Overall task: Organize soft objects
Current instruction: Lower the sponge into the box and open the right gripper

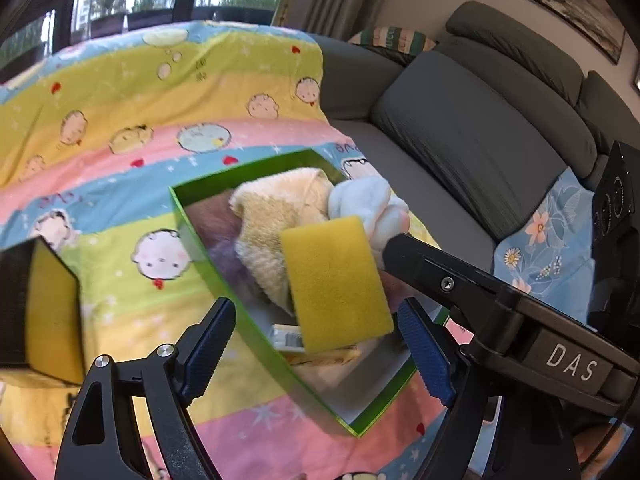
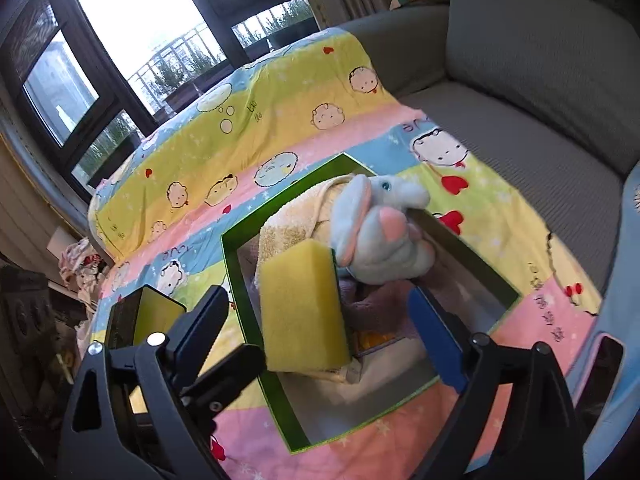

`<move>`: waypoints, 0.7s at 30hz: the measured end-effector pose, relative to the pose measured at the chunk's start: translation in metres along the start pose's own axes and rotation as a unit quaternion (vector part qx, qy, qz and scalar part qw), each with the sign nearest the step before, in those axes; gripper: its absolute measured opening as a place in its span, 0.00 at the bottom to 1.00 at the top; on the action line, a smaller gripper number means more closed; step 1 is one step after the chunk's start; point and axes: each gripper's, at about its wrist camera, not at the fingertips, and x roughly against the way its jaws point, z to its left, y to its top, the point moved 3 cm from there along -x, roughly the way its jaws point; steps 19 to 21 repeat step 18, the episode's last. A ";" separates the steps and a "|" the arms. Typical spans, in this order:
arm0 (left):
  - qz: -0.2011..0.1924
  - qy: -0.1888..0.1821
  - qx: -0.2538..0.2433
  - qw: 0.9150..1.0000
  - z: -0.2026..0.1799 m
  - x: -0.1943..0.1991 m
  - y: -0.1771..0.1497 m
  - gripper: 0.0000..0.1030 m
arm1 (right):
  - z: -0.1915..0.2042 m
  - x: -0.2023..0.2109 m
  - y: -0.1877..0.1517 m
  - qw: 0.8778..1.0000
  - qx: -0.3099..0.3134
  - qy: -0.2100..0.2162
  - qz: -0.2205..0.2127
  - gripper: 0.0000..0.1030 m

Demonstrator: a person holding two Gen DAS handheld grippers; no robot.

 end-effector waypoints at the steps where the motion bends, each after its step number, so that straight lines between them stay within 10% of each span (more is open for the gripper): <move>1: -0.006 0.010 -0.003 1.000 0.001 0.005 0.000 0.85 | 0.002 0.003 0.000 1.000 0.005 -0.007 -0.005 0.94; 21: -0.035 0.024 0.004 0.999 0.010 0.043 -0.006 0.86 | 0.027 0.040 -0.012 0.998 0.020 -0.037 -0.046 0.96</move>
